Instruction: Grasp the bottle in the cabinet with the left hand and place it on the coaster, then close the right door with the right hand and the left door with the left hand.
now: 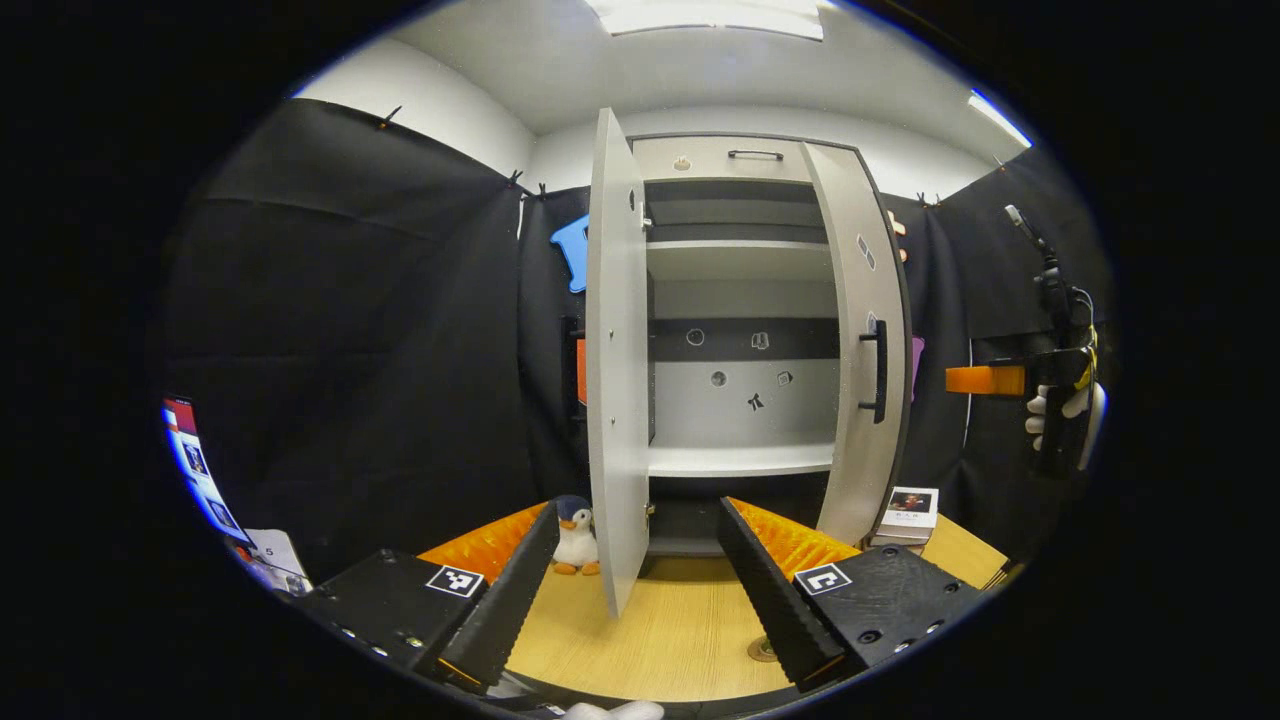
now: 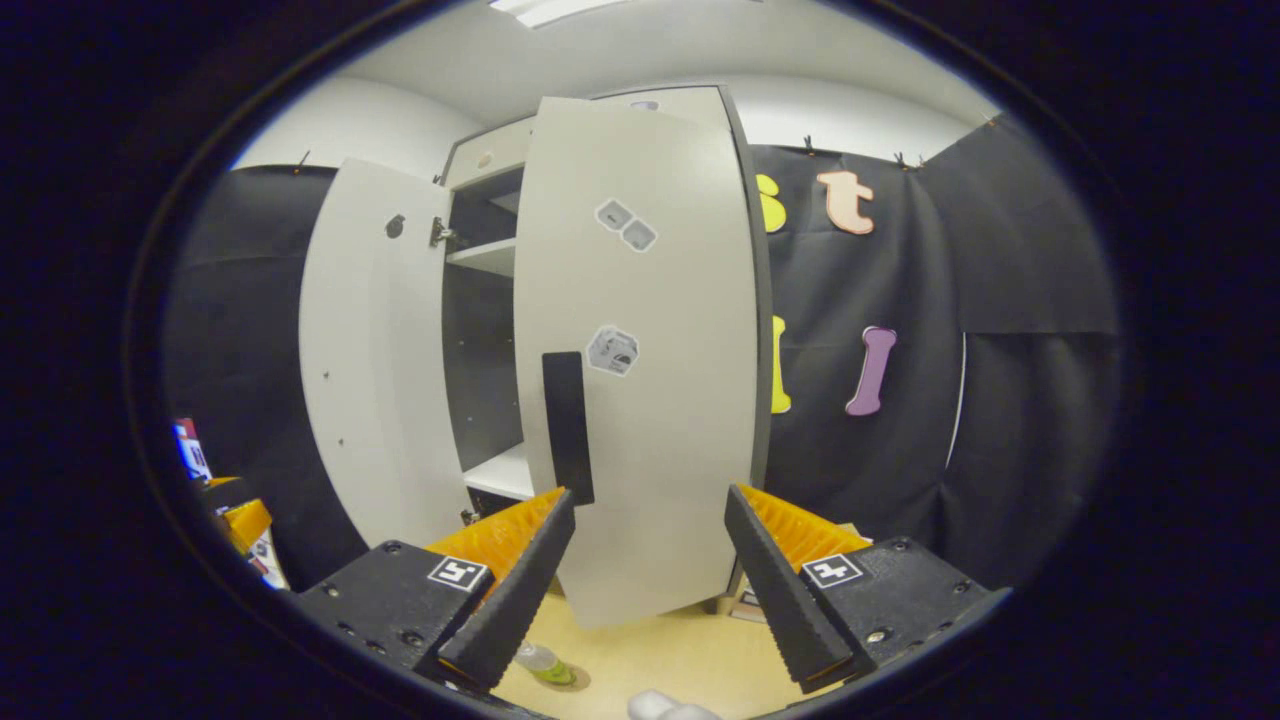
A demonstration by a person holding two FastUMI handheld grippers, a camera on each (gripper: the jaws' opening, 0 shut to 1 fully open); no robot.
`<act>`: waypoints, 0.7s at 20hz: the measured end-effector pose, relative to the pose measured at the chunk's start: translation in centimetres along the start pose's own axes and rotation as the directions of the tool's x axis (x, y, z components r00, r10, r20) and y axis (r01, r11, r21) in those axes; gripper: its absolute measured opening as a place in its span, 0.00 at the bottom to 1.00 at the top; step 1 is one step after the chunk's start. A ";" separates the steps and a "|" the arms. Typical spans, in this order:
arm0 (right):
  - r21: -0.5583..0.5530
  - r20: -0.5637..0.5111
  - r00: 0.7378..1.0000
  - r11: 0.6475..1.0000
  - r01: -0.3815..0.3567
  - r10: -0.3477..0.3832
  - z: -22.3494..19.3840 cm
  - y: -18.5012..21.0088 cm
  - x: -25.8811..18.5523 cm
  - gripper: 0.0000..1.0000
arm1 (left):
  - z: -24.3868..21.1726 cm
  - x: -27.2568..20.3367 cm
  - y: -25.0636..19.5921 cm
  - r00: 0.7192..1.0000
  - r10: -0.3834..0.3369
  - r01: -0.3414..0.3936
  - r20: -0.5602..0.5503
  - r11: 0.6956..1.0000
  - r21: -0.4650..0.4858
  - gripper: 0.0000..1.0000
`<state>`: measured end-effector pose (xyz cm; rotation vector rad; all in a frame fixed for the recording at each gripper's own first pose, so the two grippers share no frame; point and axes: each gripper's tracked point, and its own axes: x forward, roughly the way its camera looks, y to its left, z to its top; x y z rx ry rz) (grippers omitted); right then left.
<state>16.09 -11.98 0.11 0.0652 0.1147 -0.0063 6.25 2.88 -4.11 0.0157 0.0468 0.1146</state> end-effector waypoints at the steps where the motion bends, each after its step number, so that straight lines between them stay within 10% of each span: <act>1: 0.002 -0.007 1.000 1.000 0.010 -0.010 -0.4 0.1 -0.7 0.99 | 0.1 0.1 0.3 1.000 -0.011 0.011 0.003 1.000 -0.004 0.97; 14: 0.015 -0.092 0.985 0.989 0.148 -0.146 -6.1 2.4 -8.9 1.00 | 3.3 6.0 10.4 0.996 0.007 -0.015 0.085 0.996 0.093 0.97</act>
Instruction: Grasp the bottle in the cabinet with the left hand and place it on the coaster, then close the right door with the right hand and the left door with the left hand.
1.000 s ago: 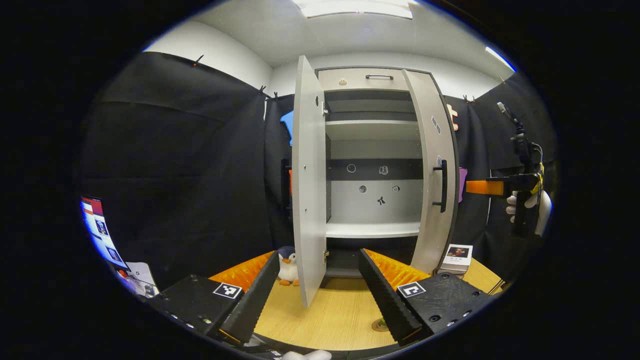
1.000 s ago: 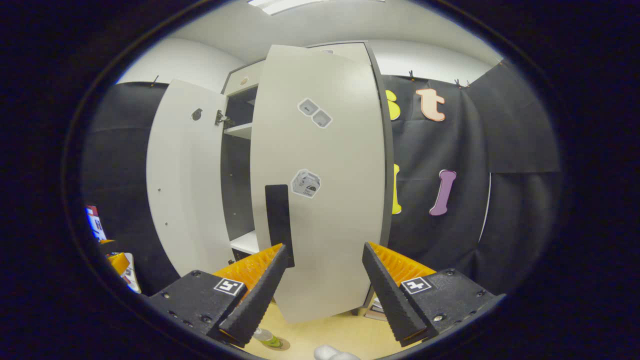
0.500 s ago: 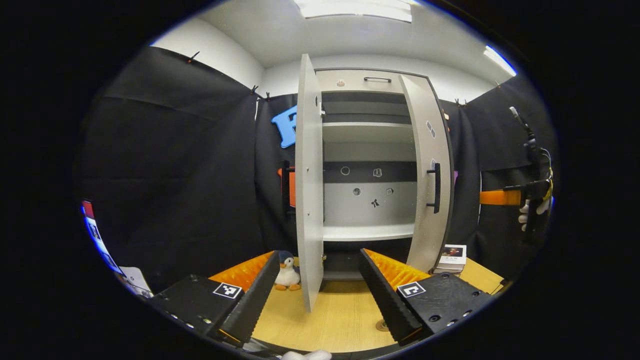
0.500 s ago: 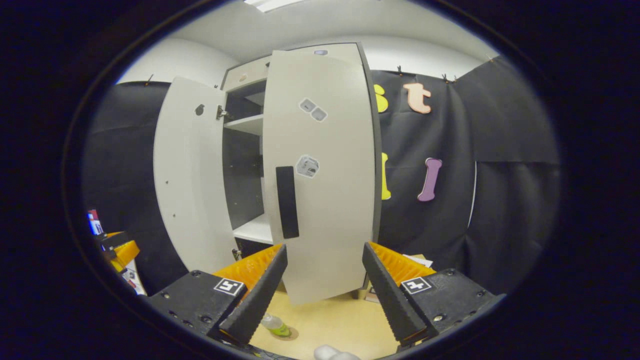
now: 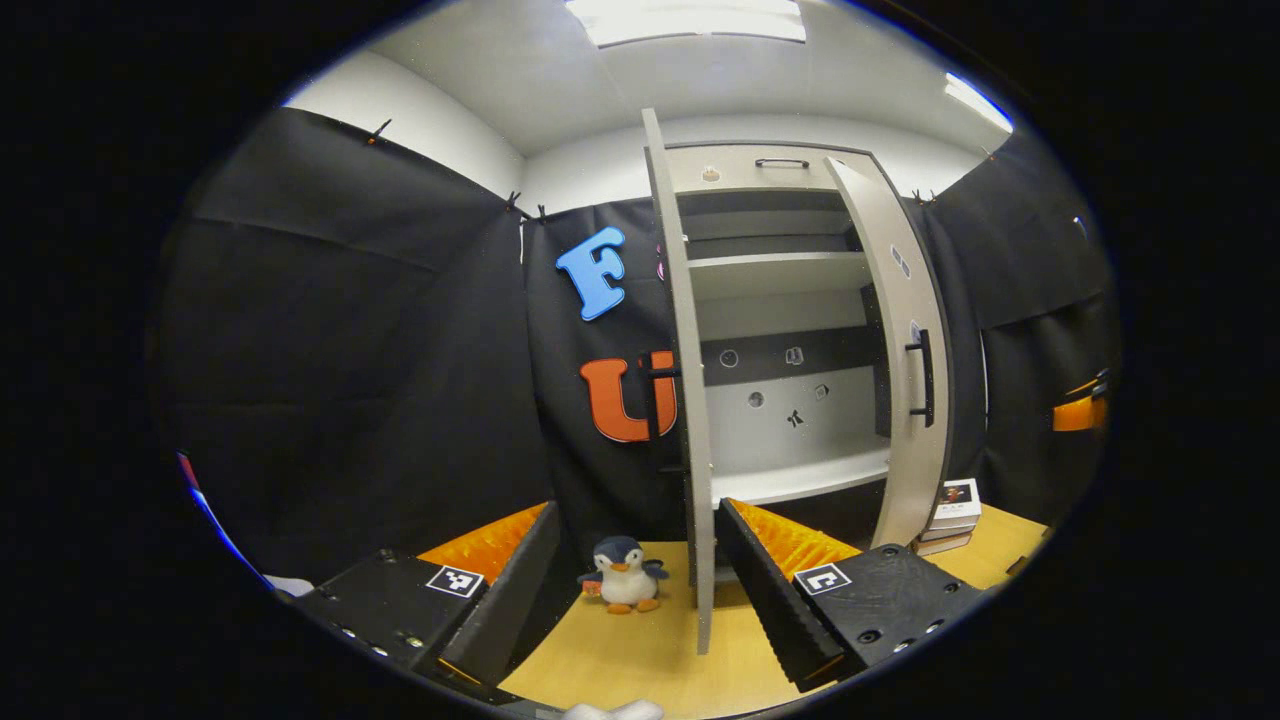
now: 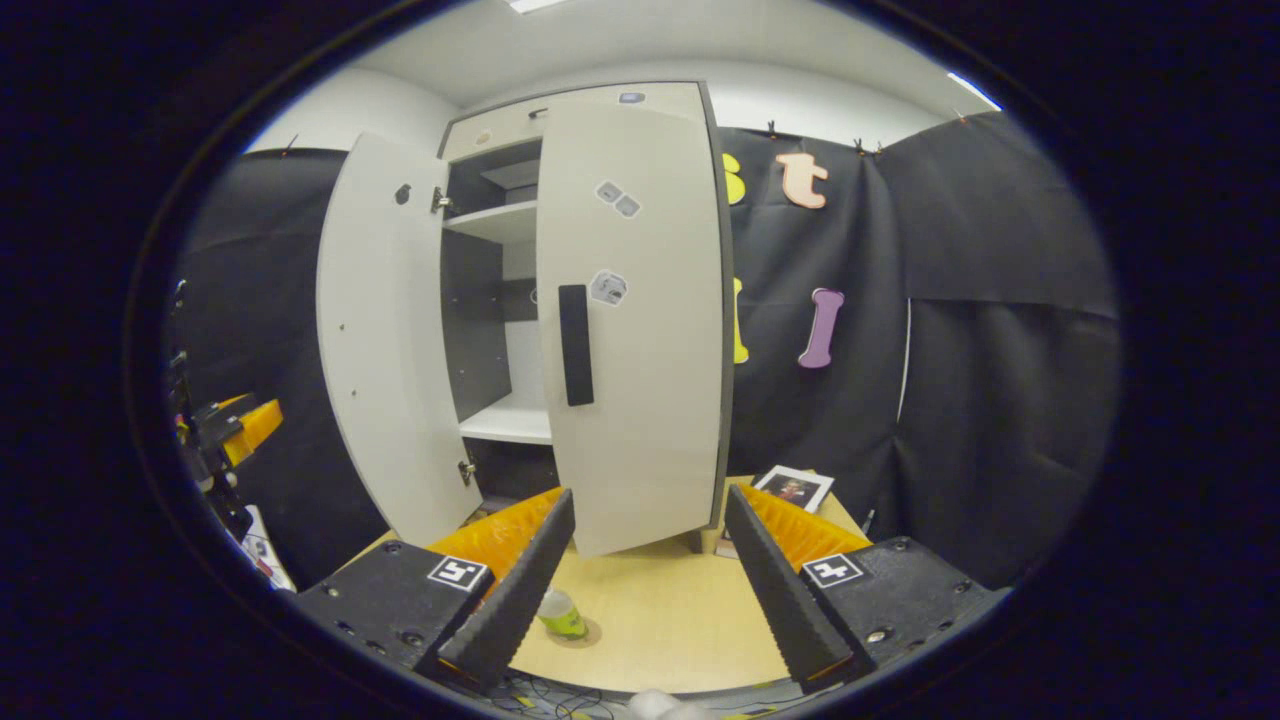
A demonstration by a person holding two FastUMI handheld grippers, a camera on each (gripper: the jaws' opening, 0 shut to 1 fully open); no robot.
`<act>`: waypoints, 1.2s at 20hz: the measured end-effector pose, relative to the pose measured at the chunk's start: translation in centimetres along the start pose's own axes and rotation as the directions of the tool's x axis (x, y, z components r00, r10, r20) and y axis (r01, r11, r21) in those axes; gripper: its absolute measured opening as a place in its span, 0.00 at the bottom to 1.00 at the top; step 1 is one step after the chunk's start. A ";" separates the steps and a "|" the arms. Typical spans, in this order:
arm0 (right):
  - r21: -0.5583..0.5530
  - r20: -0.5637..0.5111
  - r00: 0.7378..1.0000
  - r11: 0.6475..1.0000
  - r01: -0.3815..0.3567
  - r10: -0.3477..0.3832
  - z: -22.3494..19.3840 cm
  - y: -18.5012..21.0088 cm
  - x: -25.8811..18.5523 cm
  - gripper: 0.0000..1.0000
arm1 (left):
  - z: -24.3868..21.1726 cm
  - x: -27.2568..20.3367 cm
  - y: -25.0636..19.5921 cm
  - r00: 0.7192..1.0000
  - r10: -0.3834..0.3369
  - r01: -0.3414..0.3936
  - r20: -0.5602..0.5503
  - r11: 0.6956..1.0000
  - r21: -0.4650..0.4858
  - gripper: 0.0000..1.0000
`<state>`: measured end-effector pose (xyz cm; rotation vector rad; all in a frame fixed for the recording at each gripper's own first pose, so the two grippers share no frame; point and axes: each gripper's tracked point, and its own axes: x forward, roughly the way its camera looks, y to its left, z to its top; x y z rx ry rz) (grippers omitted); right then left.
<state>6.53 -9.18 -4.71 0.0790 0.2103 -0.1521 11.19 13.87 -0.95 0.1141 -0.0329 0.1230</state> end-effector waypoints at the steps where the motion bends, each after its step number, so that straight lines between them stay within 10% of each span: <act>1: 0.000 -0.006 1.000 1.000 0.004 -0.004 -0.5 0.3 -0.5 1.00 | 0.2 0.8 0.9 1.000 0.003 -0.003 0.007 1.000 0.000 0.96; 24: 0.020 -0.051 0.999 1.000 -0.015 0.016 -1.6 -0.8 -2.7 1.00 | 1.1 12.6 4.1 0.997 0.071 -0.072 -0.034 0.997 -0.038 0.92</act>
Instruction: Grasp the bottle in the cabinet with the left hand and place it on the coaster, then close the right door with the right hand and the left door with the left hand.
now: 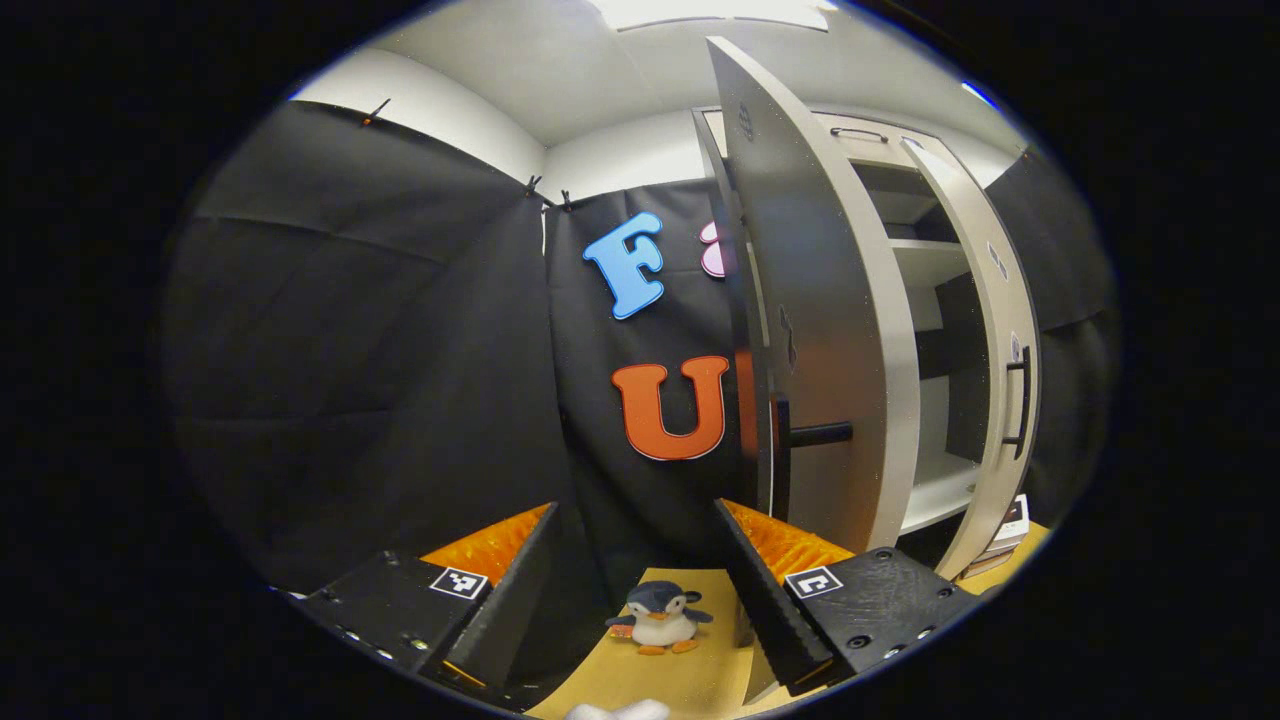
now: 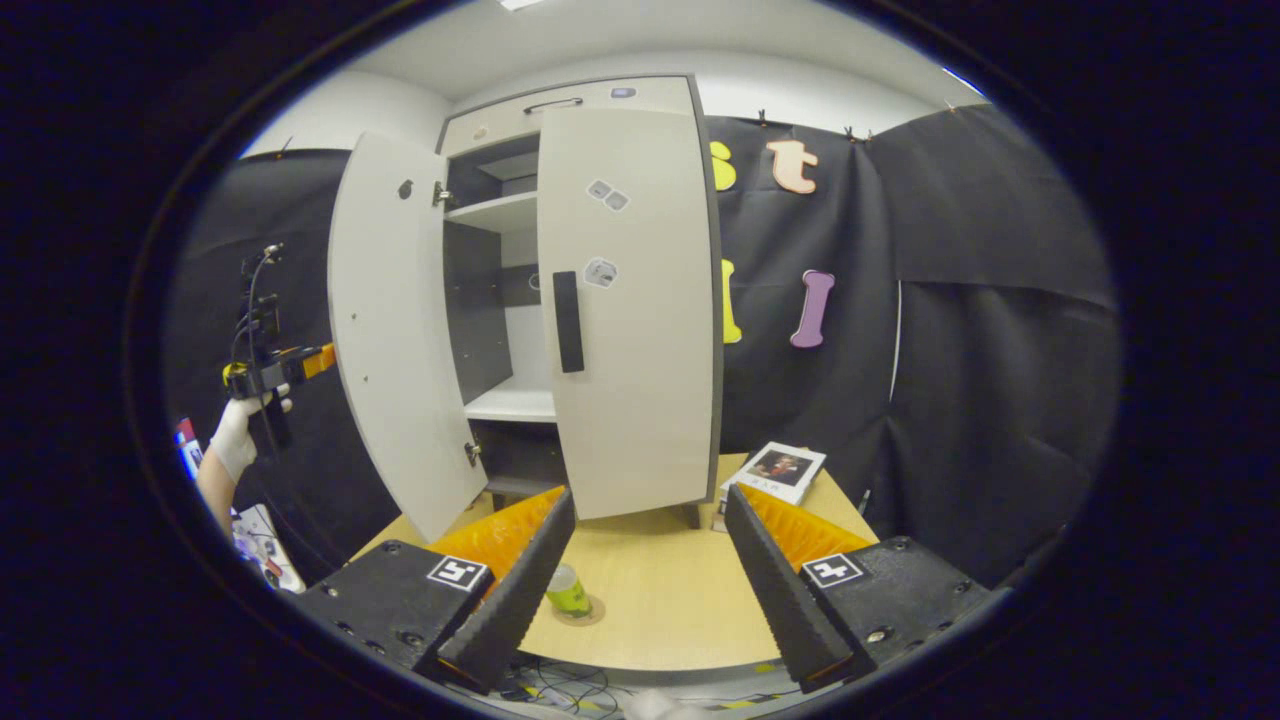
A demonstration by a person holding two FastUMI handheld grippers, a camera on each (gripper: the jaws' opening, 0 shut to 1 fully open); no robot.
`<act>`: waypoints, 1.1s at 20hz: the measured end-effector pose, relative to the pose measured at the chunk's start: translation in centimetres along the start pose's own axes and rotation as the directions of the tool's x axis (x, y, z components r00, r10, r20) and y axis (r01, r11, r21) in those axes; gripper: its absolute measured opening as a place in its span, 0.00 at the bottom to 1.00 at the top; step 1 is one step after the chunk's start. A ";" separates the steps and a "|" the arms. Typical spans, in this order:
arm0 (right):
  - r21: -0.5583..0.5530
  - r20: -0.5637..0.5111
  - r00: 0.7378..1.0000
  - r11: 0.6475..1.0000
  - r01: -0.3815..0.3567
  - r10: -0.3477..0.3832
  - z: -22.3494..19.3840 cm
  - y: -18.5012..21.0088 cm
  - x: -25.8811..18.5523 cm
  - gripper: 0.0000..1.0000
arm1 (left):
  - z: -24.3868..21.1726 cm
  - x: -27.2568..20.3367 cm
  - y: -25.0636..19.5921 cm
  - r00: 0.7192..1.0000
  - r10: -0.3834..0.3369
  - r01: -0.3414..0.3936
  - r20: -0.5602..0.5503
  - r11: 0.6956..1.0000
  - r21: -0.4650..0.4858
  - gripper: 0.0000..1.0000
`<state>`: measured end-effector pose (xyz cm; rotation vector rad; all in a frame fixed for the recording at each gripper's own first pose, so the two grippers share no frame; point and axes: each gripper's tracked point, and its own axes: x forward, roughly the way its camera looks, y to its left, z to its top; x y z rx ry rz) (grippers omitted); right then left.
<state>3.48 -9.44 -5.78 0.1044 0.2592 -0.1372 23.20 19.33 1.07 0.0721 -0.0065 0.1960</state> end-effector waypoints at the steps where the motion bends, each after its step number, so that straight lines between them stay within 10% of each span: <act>1: -0.003 -0.001 1.000 1.000 -0.003 0.003 -0.1 0.0 0.0 1.00 | -0.1 -0.1 -0.1 1.000 -0.008 0.008 -0.008 1.000 -0.015 0.92; 22: 0.007 -0.001 0.999 0.999 -0.036 0.036 0.5 -2.8 0.1 0.99 | 0.5 -1.6 -5.2 1.000 -0.024 0.024 0.001 1.000 -0.006 0.90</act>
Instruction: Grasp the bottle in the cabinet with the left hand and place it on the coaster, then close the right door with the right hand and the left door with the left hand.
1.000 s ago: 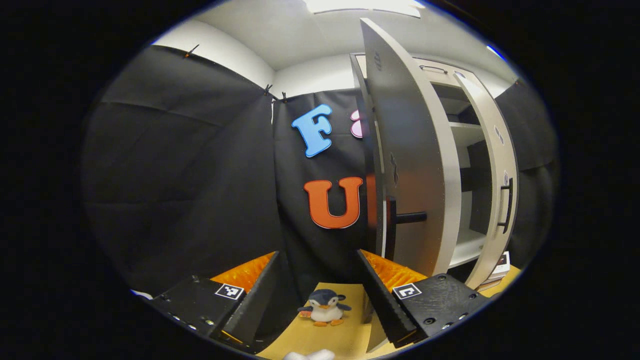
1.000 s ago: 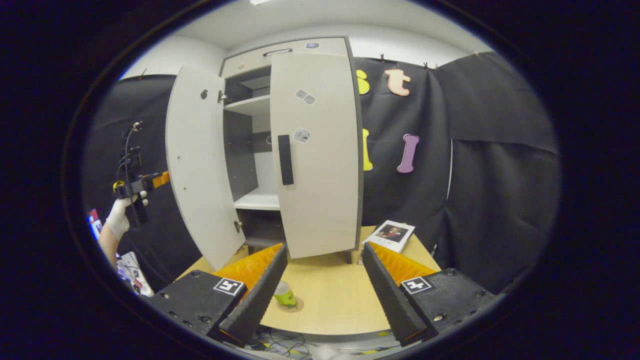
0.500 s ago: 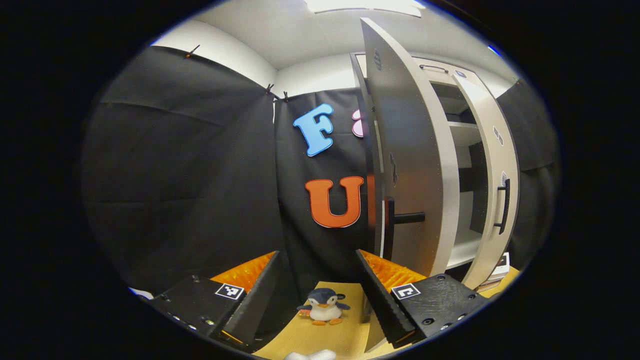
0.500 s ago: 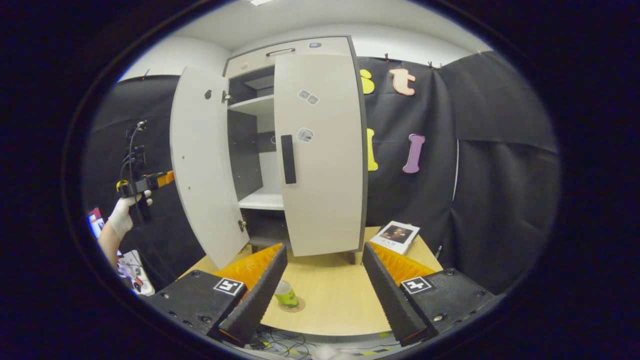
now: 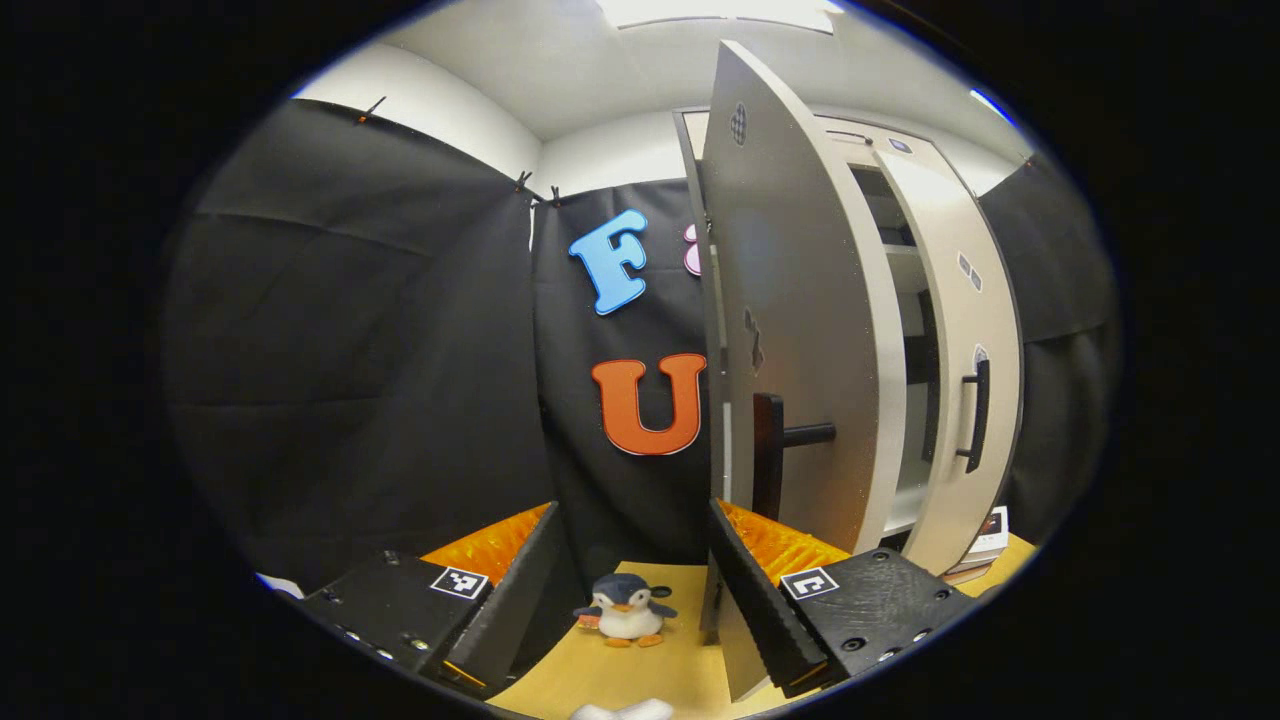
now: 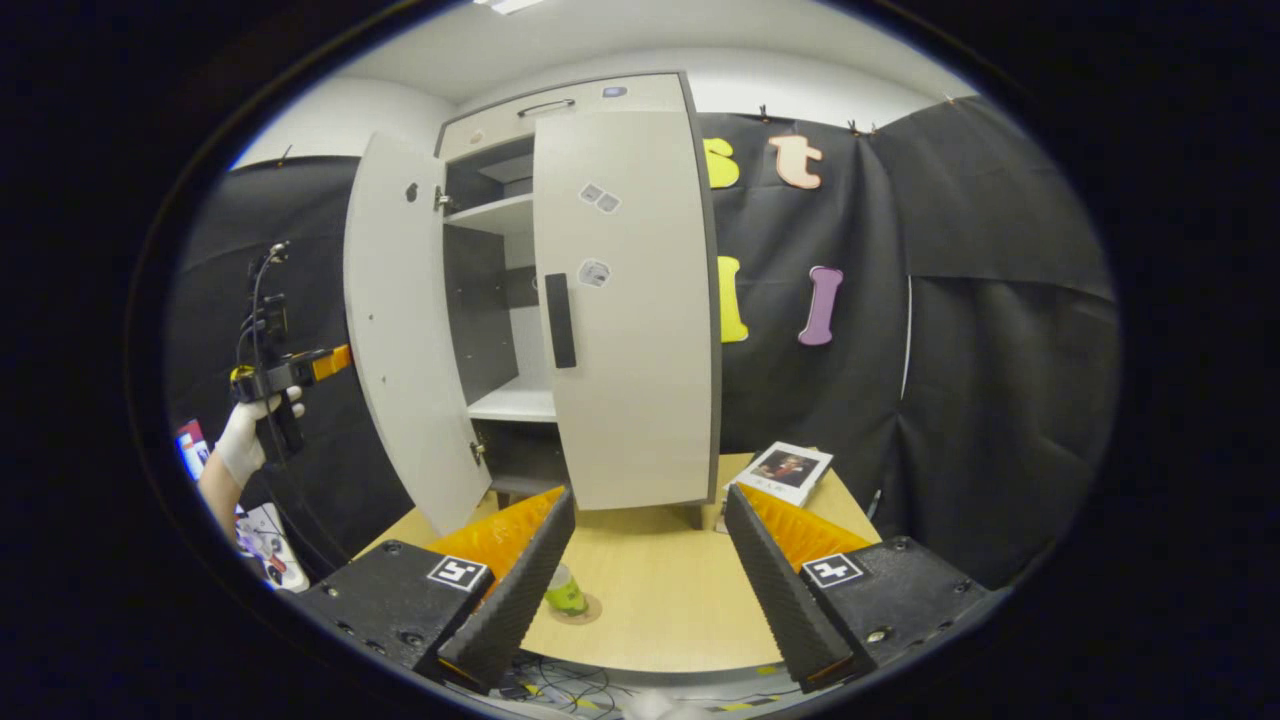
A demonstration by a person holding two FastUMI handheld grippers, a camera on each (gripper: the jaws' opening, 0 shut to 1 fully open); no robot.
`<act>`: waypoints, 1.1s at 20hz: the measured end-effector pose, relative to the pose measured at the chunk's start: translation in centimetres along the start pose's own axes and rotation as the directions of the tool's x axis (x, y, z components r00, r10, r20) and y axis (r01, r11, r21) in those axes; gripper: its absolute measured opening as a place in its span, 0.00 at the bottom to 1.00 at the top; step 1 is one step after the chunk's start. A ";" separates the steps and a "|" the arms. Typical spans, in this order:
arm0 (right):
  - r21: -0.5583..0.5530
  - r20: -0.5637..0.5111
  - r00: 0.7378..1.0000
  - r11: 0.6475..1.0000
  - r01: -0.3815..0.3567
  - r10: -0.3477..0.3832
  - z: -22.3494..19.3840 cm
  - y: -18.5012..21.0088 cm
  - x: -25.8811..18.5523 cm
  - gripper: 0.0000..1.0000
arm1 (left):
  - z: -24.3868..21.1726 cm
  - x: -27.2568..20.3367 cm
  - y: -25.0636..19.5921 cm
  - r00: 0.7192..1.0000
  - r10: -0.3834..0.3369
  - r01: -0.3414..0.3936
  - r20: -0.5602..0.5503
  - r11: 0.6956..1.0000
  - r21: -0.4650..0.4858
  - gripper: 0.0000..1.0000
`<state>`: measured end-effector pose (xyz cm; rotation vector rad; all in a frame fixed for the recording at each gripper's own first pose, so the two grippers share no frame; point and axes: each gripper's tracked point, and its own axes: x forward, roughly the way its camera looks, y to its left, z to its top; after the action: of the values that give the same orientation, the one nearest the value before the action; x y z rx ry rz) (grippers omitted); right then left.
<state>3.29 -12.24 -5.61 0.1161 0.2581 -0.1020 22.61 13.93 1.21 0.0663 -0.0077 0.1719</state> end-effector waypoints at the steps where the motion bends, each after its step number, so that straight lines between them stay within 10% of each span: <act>1: -0.002 0.001 1.000 1.000 0.003 -0.003 0.0 -0.2 -0.1 0.99 | 0.1 -0.1 -0.6 1.000 -0.005 0.005 0.004 1.000 0.004 0.90; 22: 0.006 0.018 0.999 1.000 0.027 -0.027 0.0 -0.8 -1.5 0.99 | -0.5 -1.4 -11.0 0.978 -0.206 0.206 -0.032 0.979 -0.015 0.95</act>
<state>1.75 -12.88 -5.25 0.1175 0.2414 -0.1309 23.06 2.93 0.00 0.0522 0.0314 -0.0343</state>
